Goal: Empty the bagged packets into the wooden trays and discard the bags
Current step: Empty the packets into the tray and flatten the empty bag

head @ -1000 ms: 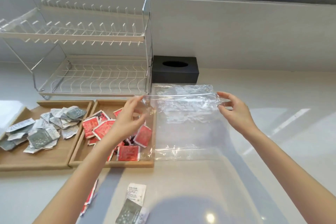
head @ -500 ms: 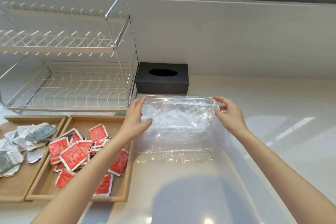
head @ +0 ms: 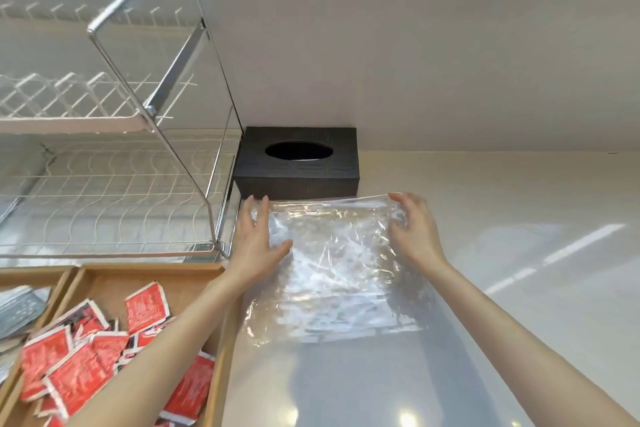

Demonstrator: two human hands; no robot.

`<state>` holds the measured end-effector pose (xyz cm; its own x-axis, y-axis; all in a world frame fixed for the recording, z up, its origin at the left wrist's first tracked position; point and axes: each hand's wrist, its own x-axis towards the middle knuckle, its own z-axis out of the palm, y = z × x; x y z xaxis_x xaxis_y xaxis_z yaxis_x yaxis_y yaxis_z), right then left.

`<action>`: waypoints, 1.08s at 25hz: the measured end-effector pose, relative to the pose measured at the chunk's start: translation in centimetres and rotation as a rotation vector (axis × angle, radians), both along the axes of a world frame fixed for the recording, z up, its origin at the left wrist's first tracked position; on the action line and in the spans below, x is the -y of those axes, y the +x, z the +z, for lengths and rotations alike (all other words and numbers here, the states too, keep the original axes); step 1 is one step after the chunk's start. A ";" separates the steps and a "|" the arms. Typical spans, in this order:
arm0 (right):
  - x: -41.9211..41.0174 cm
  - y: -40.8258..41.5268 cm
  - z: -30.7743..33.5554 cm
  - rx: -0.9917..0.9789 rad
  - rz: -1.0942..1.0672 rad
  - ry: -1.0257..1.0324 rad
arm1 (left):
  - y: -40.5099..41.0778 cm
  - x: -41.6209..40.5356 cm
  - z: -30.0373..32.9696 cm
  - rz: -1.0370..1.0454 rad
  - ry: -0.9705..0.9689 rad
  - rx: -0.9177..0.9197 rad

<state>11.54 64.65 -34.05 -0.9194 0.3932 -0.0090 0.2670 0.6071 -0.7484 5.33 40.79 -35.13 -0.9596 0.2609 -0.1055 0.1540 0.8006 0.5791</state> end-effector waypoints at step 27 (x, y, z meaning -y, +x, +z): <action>2.3 0.3 -4.6 0.196 0.293 0.550 | 1.5 -3.2 -4.0 -0.113 -0.356 -0.156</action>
<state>11.86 62.39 -38.70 -0.9909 0.1218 -0.0564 0.1324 0.9558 -0.2624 6.81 44.03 -39.12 -0.9387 0.3388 -0.0631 0.3165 0.9200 0.2313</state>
